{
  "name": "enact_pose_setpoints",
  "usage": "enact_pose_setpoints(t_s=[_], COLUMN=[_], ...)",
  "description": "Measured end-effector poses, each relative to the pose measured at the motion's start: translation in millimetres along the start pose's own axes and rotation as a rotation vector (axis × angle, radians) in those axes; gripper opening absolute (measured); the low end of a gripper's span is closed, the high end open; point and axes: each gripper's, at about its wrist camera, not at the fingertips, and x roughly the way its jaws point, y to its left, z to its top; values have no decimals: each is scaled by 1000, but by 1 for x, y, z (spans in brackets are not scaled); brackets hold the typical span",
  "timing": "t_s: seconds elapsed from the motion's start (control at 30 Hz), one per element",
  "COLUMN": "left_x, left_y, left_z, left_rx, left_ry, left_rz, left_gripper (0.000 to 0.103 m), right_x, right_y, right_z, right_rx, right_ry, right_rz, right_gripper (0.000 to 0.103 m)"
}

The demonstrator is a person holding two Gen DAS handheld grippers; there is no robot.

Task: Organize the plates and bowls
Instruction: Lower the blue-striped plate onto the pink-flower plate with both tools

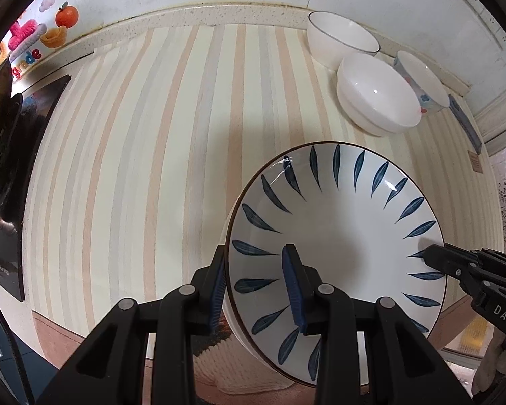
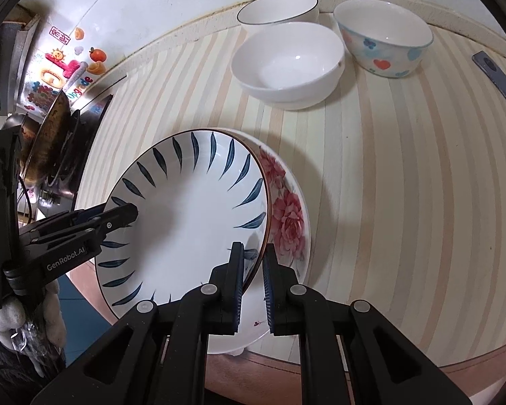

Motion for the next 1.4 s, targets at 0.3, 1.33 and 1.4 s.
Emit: enact_pose_setpoints(t_s=[0.3, 1.33, 1.4], left_x=[4, -24, -40], left_y=[-3, -6, -7], left_z=[1, -16, -22], left_rx=[29, -26, -16], left_ry=[-14, -71, -94], left_rz=[39, 82, 75], left_gripper=[30, 30, 30], right_x=[13, -18, -27], right_y=[-3, -1, 6], right_z=[1, -2, -6], right_rx=[9, 40, 42], right_ry=[20, 13, 7], right_rz=[14, -39, -54], right_gripper=[12, 14, 19])
